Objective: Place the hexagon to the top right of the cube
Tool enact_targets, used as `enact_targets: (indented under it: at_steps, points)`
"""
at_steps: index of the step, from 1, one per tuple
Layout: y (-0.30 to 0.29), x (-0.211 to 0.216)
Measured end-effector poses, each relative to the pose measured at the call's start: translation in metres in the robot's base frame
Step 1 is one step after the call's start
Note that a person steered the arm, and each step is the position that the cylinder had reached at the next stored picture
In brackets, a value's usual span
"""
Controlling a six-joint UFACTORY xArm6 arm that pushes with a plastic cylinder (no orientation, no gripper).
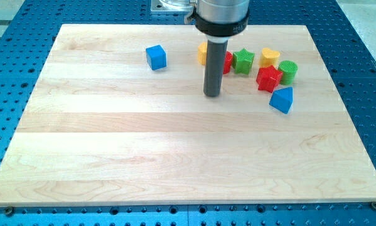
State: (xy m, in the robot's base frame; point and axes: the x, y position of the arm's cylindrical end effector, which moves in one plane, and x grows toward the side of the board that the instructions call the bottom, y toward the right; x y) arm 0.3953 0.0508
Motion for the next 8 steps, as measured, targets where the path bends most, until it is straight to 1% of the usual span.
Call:
enact_targets:
  at_steps: [1, 2, 3, 4, 5, 6, 7, 8]
  points:
    - [0.003, -0.007]
    - [0.025, -0.052]
    - [0.028, -0.069]
    - [0.024, -0.069]
    - [0.001, -0.076]
    - [0.001, -0.091]
    - [0.0, -0.092]
    - [-0.003, -0.103]
